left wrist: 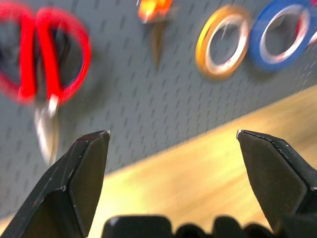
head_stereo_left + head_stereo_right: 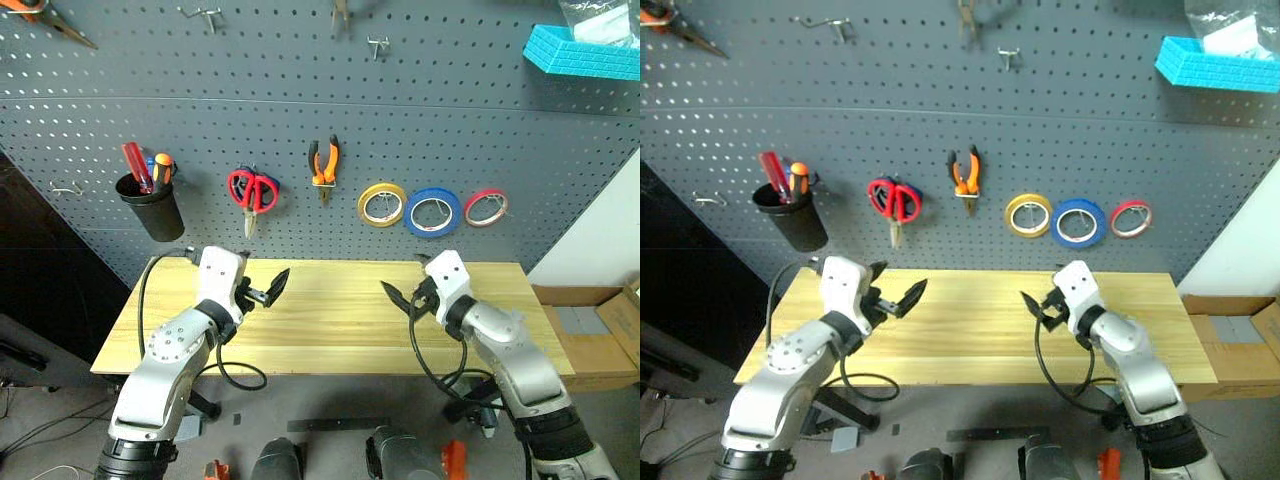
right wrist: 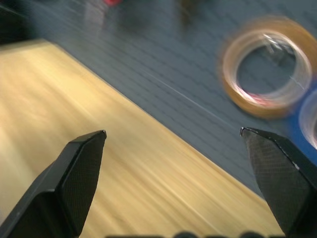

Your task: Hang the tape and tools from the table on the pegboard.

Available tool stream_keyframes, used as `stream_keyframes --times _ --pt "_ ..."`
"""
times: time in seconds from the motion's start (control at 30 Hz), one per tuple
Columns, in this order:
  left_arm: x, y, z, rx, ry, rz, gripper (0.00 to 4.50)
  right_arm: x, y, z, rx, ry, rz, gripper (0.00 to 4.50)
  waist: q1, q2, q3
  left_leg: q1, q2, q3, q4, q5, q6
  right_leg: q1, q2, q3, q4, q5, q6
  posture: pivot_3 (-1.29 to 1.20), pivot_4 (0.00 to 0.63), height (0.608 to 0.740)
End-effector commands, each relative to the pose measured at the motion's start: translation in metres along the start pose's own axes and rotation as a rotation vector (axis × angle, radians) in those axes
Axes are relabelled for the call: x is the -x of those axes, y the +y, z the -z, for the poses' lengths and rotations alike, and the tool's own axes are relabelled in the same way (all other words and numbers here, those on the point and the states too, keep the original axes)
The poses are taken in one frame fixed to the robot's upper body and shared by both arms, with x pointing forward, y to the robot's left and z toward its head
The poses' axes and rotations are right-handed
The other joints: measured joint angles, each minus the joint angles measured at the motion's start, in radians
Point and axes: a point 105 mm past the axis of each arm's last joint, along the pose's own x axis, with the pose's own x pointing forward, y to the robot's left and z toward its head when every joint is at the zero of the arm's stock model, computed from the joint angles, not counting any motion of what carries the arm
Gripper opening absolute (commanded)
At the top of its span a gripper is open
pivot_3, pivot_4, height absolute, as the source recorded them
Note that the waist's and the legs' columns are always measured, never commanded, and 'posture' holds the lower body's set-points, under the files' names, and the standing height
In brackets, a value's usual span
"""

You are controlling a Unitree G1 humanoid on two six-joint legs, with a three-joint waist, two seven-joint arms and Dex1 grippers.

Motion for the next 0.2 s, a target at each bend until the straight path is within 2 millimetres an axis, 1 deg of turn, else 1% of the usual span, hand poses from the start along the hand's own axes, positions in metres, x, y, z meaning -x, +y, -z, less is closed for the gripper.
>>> stream_keyframes --times 0.03,0.1,0.13,0.17,0.2 --pt "0.005 0.012 0.007 -0.026 -0.038 -0.071 4.4 0.006 -0.012 0.012 0.061 -0.026 0.084 4.5 0.002 0.0 -0.01 0.0 0.0 0.0 0.0 0.0 0.0 0.0 0.0 0.0 0.0 0.0 0.0 -0.03 0.015 0.74" --pt "0.01 0.02 0.022 0.005 -0.026 -0.128 4.4 0.011 -0.012 0.031 0.082 0.005 0.086 4.5 0.003 0.0 -0.018 -0.001 0.0 0.0 -0.001 0.0 0.0 0.0 0.0 0.0 0.0 0.0 0.0 -0.03 0.01 0.74" --pt "0.013 0.024 0.029 0.01 -0.018 -0.155 4.4 0.013 -0.014 0.037 0.094 0.015 0.093 4.5 0.004 0.0 -0.027 0.0 0.0 0.0 -0.001 0.0 0.0 0.0 0.0 0.0 0.0 0.0 0.0 -0.03 0.004 0.74" --pt "0.014 0.027 0.032 0.002 -0.018 -0.173 4.4 0.014 -0.016 0.04 0.101 0.017 0.101 4.5 0.003 0.001 -0.032 0.0 0.0 0.001 -0.002 0.0 0.0 -0.001 0.0 0.0 -0.001 0.002 0.004 -0.03 0.001 0.74" --pt "0.016 0.032 0.037 -0.007 -0.012 -0.191 4.4 0.015 -0.02 0.045 0.095 0.024 0.121 4.5 0.003 0.001 -0.032 0.0 0.0 0.001 -0.002 0.0 0.0 -0.001 0.0 0.0 0.0 0.002 0.004 -0.02 0.0 0.74"
